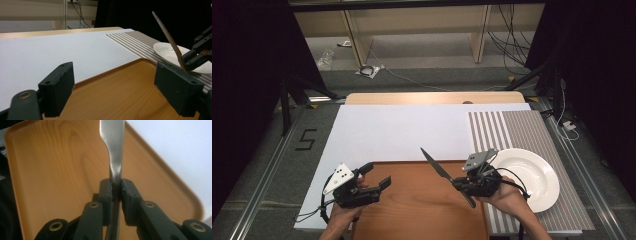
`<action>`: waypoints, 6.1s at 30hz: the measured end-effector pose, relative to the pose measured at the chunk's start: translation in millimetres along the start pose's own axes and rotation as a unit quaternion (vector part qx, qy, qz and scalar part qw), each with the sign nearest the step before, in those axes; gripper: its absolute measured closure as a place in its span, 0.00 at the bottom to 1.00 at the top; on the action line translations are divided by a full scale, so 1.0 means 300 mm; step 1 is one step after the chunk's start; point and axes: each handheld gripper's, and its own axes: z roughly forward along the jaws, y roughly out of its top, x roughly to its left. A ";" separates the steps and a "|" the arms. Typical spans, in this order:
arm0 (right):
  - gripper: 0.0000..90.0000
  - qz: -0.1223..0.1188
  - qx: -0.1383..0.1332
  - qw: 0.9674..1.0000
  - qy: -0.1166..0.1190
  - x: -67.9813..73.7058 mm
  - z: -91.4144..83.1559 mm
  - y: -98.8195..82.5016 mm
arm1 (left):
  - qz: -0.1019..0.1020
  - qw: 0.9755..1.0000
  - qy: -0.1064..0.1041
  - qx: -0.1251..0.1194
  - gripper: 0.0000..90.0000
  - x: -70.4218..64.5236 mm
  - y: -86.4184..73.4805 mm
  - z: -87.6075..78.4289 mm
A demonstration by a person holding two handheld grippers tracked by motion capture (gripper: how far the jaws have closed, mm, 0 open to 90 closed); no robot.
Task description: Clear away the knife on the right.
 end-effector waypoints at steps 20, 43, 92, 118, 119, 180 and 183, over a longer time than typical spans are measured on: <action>0.89 -0.010 0.103 0.994 0.046 0.093 0.111 -0.030 | 0.001 1.000 0.004 -0.005 0.18 0.001 0.003 -0.005; 0.63 -0.058 0.218 0.974 0.038 0.162 0.179 -0.045 | 0.003 1.000 -0.001 -0.001 0.18 -0.002 0.001 -0.002; 1.00 -0.113 0.075 0.991 0.007 0.229 0.232 -0.054 | -0.005 1.000 -0.002 0.003 0.18 0.007 -0.002 0.002; 1.00 -0.125 0.072 0.989 0.042 0.254 0.236 -0.049 | -0.004 1.000 -0.003 0.002 0.18 0.004 -0.001 0.002; 1.00 -0.134 0.079 0.987 0.039 0.260 0.245 -0.049 | -0.003 1.000 -0.003 0.002 0.18 0.004 0.000 0.001; 0.61 0.054 -0.089 0.991 -0.082 0.021 0.027 -0.138 | -0.004 1.000 -0.006 0.003 0.18 0.003 -0.001 0.003; 0.51 0.071 -0.138 0.985 -0.072 0.012 0.002 -0.139 | -0.005 1.000 -0.006 0.004 0.18 0.003 -0.002 0.003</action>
